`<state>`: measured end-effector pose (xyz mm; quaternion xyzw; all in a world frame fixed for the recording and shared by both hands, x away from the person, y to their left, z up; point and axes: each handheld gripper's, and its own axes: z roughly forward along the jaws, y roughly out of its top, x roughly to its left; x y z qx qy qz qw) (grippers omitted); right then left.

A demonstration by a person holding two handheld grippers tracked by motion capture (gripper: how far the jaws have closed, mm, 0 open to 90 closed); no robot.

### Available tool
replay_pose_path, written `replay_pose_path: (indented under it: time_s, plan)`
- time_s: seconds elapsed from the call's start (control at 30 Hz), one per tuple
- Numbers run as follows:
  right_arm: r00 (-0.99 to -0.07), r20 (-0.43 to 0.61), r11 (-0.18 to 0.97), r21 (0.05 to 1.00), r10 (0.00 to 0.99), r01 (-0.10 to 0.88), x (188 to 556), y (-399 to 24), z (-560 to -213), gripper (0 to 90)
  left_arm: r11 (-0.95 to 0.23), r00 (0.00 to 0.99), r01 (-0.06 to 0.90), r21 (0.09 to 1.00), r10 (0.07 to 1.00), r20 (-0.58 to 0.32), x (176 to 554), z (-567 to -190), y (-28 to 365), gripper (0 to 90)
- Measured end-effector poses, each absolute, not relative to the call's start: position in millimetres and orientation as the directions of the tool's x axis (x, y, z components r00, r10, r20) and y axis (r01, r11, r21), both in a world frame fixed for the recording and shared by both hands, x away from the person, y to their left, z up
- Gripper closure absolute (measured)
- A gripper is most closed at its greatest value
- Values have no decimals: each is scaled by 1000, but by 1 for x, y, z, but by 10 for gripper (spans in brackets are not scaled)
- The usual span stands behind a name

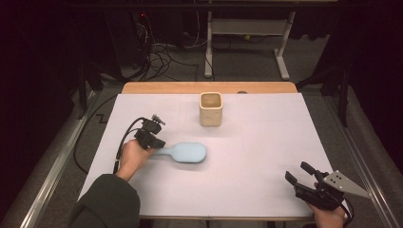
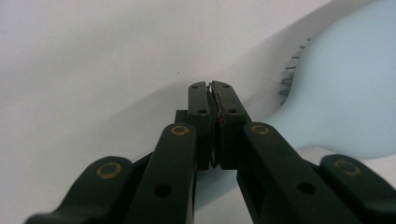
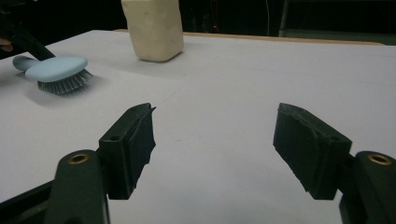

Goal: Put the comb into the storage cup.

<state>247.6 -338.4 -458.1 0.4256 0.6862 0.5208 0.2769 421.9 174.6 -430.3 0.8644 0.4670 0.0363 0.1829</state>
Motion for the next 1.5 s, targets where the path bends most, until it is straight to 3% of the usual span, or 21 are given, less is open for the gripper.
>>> replay_pose_path:
  time_s: [1.5]
  plan:
    - [-486,53,106,950,872,294,247,-336,-458,296,-532,621,757,379,766,-165,375,-435,176,867]
